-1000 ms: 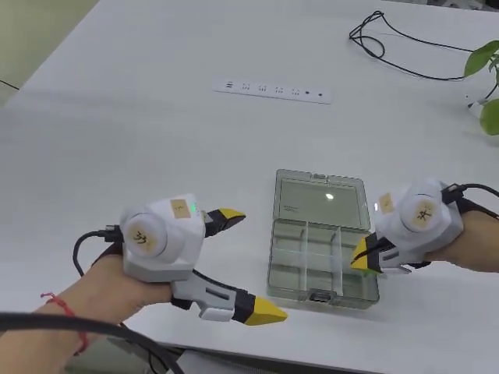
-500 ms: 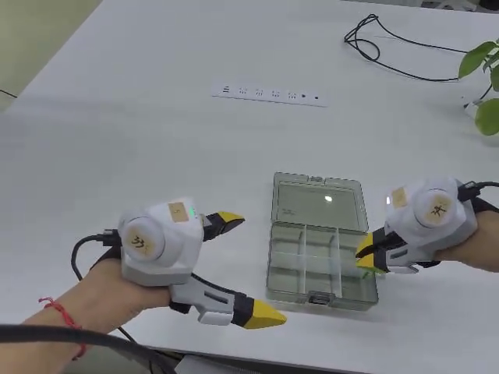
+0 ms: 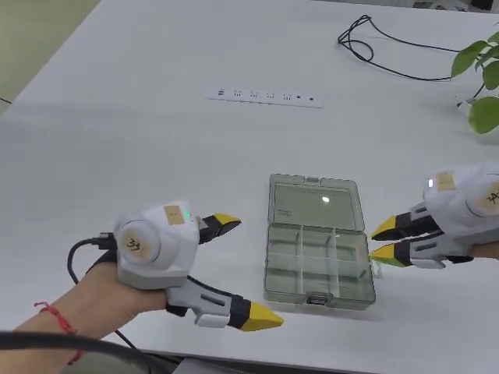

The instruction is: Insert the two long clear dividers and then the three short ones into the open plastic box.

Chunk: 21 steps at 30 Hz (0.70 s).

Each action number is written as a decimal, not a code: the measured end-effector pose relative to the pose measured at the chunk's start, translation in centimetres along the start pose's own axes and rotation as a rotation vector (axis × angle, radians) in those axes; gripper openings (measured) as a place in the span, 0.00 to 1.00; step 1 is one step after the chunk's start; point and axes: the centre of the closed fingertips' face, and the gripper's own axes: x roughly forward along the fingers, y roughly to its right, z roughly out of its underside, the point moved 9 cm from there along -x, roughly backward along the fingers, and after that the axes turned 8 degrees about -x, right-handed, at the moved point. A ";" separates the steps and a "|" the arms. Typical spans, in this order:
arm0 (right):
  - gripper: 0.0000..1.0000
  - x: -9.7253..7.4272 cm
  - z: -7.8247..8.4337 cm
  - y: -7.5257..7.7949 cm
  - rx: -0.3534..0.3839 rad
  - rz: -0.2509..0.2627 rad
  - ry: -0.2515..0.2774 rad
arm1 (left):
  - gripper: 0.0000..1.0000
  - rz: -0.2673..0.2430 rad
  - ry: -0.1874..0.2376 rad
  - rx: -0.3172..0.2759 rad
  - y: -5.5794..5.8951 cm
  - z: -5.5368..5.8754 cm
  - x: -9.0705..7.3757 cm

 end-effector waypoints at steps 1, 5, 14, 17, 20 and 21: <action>0.19 -0.2 0.3 0.0 0.006 0.005 0.004 | 1.00 0.000 0.000 -0.001 0.0 0.0 0.0; 0.23 -0.8 0.9 -0.3 0.038 0.025 0.017 | 1.00 -0.001 0.000 -0.002 0.0 0.0 -0.1; 0.37 -2.3 2.4 -1.6 0.103 0.068 0.050 | 1.00 0.007 -0.006 0.002 0.0 0.1 -0.3; 0.42 -2.7 2.5 -2.2 0.129 0.081 0.068 | 1.00 0.005 -0.006 0.002 0.0 0.1 -0.4; 0.46 -3.1 2.8 -2.7 0.144 0.097 0.075 | 1.00 0.003 -0.013 0.002 -0.1 0.2 -0.6; 0.48 -3.3 2.9 -2.9 0.148 0.105 0.083 | 1.00 0.002 -0.014 0.007 -0.2 0.3 -0.6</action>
